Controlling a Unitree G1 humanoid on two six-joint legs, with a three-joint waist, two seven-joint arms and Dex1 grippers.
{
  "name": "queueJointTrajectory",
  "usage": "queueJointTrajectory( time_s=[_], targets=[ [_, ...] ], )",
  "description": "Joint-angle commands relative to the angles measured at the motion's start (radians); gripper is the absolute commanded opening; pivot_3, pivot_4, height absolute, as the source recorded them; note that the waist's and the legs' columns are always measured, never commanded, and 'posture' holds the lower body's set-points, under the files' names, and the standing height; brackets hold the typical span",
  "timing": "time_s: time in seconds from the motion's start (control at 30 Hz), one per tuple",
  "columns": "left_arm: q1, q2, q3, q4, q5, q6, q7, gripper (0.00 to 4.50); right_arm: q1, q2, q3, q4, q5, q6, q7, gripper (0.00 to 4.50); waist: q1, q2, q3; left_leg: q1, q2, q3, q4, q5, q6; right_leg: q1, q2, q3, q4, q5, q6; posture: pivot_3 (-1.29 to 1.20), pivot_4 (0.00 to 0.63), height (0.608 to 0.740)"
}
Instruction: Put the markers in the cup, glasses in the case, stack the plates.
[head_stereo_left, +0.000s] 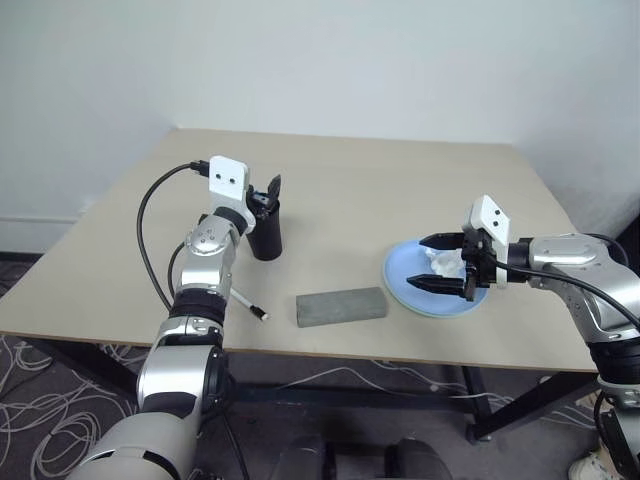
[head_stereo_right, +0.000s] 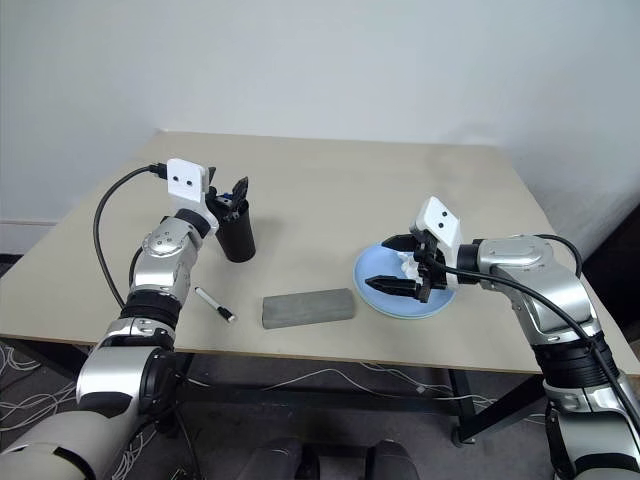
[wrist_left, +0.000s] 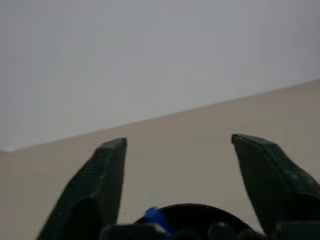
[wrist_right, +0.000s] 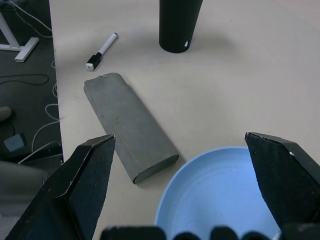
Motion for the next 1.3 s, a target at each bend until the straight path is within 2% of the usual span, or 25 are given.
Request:
queueJointTrajectory(
  time_s=[0.03,0.13,0.27,0.43,0.5,0.6,0.8,1.0,1.3],
  targets=[
    [-0.007,0.003,0.008,-0.024,-0.003,-0.020,0.005,4.47,-0.024,-0.004,-0.029,-0.016,0.008,-0.010,-0.004,4.50,0.000,0.000,0.000,0.000,0.000,0.000,0.000,0.000,0.000,0.000,0.000,0.000,0.000,0.000,0.000,0.00,0.000,0.737],
    [-0.004,0.003,0.006,-0.036,-0.003,-0.017,0.002,4.47,-0.023,-0.005,-0.029,-0.017,0.008,-0.011,-0.003,4.50,0.000,0.000,0.000,0.000,0.000,0.000,0.000,0.000,0.000,0.000,0.000,0.000,0.000,0.000,0.000,0.00,0.000,0.737],
    [0.008,0.020,0.021,-0.141,-0.043,0.049,-0.043,4.47,-0.020,-0.006,-0.030,-0.022,0.010,-0.008,-0.002,4.50,0.000,0.000,0.000,0.000,0.000,0.000,0.000,0.000,0.000,0.000,-0.001,0.000,0.000,0.000,0.000,0.00,0.000,0.737],
    [0.024,0.046,0.083,-0.450,-0.159,0.360,0.000,4.47,-0.010,-0.013,-0.035,-0.027,0.013,-0.007,0.000,4.50,-0.001,0.000,0.000,-0.001,0.000,-0.001,0.000,0.000,0.000,-0.001,-0.003,0.000,0.000,0.000,0.000,0.00,0.000,0.737],
    [0.000,0.031,0.134,-0.598,-0.261,0.594,0.078,4.47,-0.013,-0.012,-0.031,-0.020,0.010,-0.009,0.003,4.50,0.000,0.000,0.000,-0.001,0.000,-0.001,0.000,0.000,0.000,-0.001,-0.003,0.000,0.000,0.000,0.000,0.00,0.000,0.737],
    [-0.030,-0.003,0.187,-0.714,-0.320,0.781,0.211,4.47,-0.021,-0.008,-0.024,-0.011,0.006,-0.012,0.008,4.50,0.000,0.000,0.000,0.000,0.000,-0.002,0.000,0.000,0.000,0.001,-0.001,-0.001,0.000,0.000,0.000,0.00,0.000,0.737],
    [-0.083,-0.084,0.242,-0.797,-0.243,1.140,0.580,4.47,-0.038,0.000,-0.011,0.006,0.000,-0.018,0.020,4.50,-0.001,0.000,0.000,0.001,0.000,-0.001,0.003,0.002,-0.001,0.003,0.002,0.000,0.001,0.002,0.002,0.00,0.000,0.737],
    [-0.153,-0.198,0.373,-0.866,-0.225,1.481,0.779,4.47,-0.043,0.002,-0.006,0.014,-0.005,-0.021,0.031,4.50,0.000,-0.001,0.001,0.001,0.000,-0.001,0.002,0.008,-0.004,0.003,0.004,-0.001,0.002,0.003,0.004,0.00,0.000,0.737],
    [-0.275,-0.327,0.530,-0.912,-0.091,1.688,0.931,4.47,-0.048,0.005,-0.004,0.017,-0.009,-0.021,0.034,4.50,-0.001,-0.002,0.001,0.001,-0.001,-0.001,0.002,0.010,-0.007,0.003,0.003,-0.001,0.001,0.005,0.005,0.00,0.000,0.737]
  ],
)
